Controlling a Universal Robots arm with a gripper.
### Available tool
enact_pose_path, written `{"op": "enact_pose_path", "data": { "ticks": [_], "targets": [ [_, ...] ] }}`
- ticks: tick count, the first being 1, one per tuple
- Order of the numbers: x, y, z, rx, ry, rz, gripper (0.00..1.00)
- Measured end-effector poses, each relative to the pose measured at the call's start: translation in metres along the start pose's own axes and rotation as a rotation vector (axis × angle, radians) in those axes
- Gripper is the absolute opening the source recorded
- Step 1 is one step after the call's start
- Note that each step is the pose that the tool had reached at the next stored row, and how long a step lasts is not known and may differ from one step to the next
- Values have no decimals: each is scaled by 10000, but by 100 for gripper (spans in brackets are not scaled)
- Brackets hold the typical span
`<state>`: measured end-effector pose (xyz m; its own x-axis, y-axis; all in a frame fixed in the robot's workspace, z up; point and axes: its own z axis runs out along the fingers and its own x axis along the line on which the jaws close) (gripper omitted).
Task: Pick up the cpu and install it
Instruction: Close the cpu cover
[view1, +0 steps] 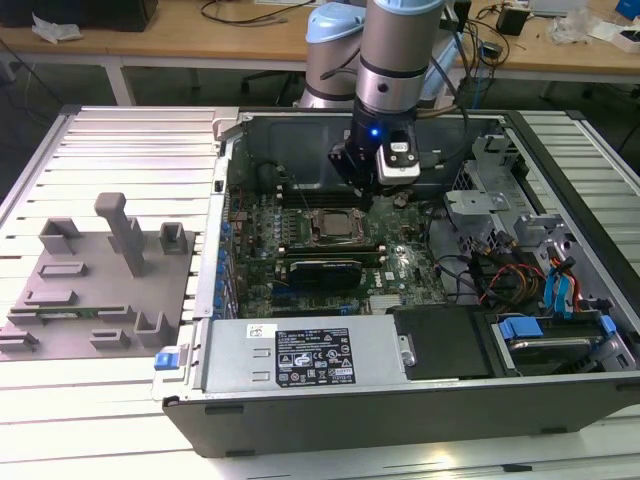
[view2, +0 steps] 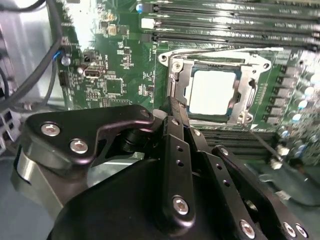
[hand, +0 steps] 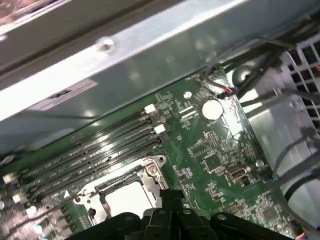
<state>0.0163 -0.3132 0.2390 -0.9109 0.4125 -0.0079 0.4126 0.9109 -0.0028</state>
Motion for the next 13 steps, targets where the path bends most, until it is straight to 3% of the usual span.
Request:
{"op": "enact_pose_path", "data": {
  "ticks": [2,8,10,13],
  "targets": [
    [0,0,1,1,-2,-354,11],
    [0,0,5,3,-18,-2556,11],
    [0,0,6,13,-24,-2852,11],
    [0,0,5,19,-26,-2873,11]
  ]
}}
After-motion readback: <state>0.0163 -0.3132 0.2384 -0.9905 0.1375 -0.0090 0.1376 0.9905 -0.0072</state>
